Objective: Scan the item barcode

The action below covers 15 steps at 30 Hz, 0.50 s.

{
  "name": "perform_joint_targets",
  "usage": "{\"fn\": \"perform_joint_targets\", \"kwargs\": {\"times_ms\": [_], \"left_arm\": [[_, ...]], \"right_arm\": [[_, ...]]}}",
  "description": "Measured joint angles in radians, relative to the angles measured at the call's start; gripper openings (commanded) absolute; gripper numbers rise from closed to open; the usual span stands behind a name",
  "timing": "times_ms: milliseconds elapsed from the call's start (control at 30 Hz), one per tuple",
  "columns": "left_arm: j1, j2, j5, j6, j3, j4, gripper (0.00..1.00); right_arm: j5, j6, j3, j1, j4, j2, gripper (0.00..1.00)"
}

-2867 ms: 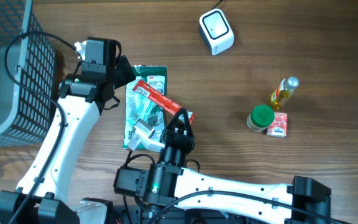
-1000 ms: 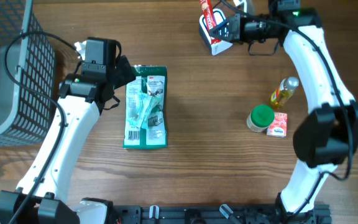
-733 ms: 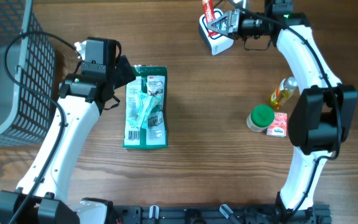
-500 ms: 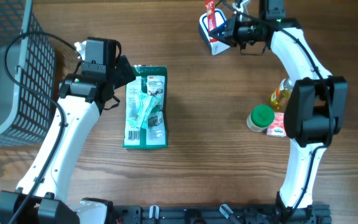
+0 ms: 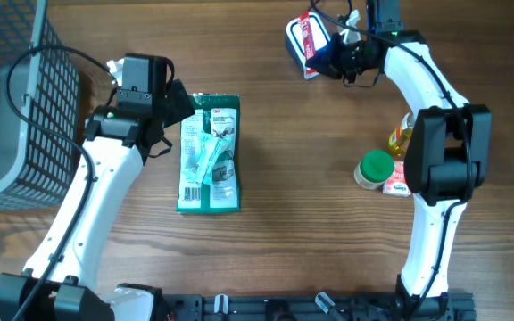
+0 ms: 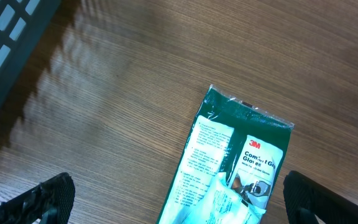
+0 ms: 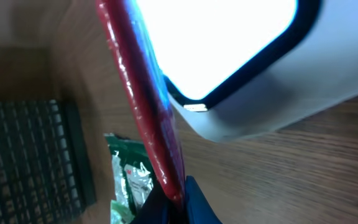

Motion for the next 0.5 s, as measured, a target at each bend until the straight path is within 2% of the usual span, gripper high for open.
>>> {"fn": "perform_joint_targets", "kwargs": {"times_ms": [167, 300, 500], "left_arm": [[0.0, 0.0, 0.0, 0.0, 0.0, 0.0, 1.0], [0.0, 0.0, 0.0, 0.0, 0.0, 0.0, 1.0], [0.0, 0.0, 0.0, 0.0, 0.0, 0.0, 1.0]], "right_arm": [[0.038, 0.005, 0.0, 0.0, -0.05, 0.0, 0.1], [0.083, 0.012, 0.0, 0.0, -0.071, 0.0, 0.04], [0.1, 0.014, 0.0, 0.0, -0.072, 0.0, 0.05]]}}
